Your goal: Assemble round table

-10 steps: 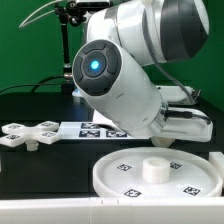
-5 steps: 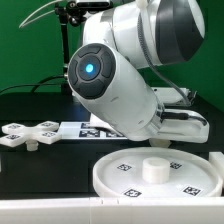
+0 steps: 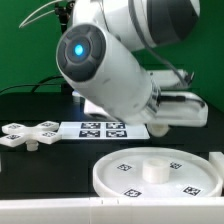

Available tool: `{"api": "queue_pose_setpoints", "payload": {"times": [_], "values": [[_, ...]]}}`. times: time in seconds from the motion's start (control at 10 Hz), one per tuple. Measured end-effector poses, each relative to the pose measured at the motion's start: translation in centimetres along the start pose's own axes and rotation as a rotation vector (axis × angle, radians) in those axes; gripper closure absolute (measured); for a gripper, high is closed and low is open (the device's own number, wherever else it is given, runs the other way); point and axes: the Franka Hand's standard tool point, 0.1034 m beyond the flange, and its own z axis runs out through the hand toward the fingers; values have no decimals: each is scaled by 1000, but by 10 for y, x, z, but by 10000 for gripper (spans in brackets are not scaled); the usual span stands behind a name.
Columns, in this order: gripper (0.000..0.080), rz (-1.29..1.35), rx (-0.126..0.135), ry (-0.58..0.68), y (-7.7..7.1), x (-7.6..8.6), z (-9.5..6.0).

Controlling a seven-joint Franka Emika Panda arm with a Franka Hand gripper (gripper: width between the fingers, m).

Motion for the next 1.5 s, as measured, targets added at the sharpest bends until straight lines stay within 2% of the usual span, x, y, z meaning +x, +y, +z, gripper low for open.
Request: {"api": "queue_pose_setpoints", "payload": {"times": [0.1, 0.2, 0.7, 0.8, 1.0, 1.1, 1.2, 1.5], "values": [[389, -10, 3, 16, -4, -7, -11], [389, -15, -2, 26, -9, -12, -16], [389, -33, 3, 69, -11, -3, -17], [389, -76, 18, 168, -12, 9, -27], [389, -127, 26, 260, -14, 5, -59], [389, -152, 5, 364, -21, 7, -76], [389, -172, -4, 449, -31, -2, -86], [389, -186, 9, 678, -35, 5, -91]]}}
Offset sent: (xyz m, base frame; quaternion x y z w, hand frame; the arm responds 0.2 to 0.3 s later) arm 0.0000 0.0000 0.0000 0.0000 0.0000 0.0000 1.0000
